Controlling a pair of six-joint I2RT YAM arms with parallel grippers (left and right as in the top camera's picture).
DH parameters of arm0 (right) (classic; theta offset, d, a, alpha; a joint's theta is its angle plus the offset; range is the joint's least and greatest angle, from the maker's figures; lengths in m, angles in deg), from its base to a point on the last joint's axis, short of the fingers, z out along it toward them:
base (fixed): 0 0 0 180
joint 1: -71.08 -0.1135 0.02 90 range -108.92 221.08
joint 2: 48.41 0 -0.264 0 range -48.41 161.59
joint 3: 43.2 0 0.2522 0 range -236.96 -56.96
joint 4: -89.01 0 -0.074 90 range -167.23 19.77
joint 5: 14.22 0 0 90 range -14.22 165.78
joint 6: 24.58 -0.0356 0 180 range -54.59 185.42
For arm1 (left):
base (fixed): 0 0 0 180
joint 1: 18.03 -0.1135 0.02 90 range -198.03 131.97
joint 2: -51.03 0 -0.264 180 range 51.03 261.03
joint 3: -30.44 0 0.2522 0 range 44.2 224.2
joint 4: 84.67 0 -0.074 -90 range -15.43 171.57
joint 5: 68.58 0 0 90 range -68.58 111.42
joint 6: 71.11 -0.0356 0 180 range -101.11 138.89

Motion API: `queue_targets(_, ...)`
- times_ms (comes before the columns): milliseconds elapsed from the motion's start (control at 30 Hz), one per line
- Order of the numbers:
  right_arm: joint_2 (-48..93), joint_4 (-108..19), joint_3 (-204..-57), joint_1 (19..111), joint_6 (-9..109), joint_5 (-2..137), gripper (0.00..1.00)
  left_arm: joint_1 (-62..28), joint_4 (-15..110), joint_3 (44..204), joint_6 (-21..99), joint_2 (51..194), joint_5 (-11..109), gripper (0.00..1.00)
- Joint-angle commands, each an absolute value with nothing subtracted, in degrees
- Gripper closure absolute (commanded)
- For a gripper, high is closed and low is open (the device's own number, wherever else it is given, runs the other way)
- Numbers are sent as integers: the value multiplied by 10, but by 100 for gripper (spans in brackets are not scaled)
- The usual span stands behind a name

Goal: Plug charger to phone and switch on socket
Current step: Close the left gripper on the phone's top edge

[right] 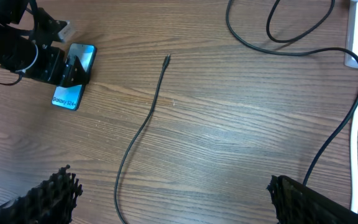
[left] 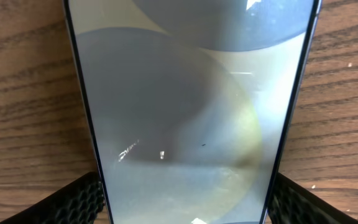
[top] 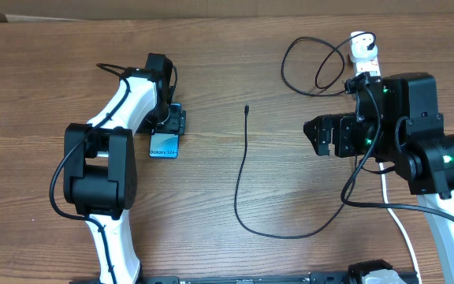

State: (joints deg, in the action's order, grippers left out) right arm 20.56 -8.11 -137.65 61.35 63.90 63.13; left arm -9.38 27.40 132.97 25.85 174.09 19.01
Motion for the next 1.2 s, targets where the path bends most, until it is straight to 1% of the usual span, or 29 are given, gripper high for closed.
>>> queue_targets(0,205,-81,-1390,616,638,633,0,-90,281,1304,282,1761,185,21)
queue_targets(100,205,-81,-1390,616,638,638,0,-90,278,1304,284,1761,185,23)
queue_targets(267,205,-81,-1390,616,638,641,0,-90,270,1306,284,1761,185,31)
queue_targets(467,205,-81,-1390,616,638,641,0,-90,249,1321,284,1761,184,32)
queue_targets(733,205,-81,-1390,616,638,641,0,-90,167,1422,300,1761,184,37)
queue_targets(1033,205,-81,-1390,616,637,641,0,-90,67,1527,349,1761,186,37)
queue_targets(1167,205,-81,-1390,616,637,641,0,-90,28,1557,353,1761,215,37)
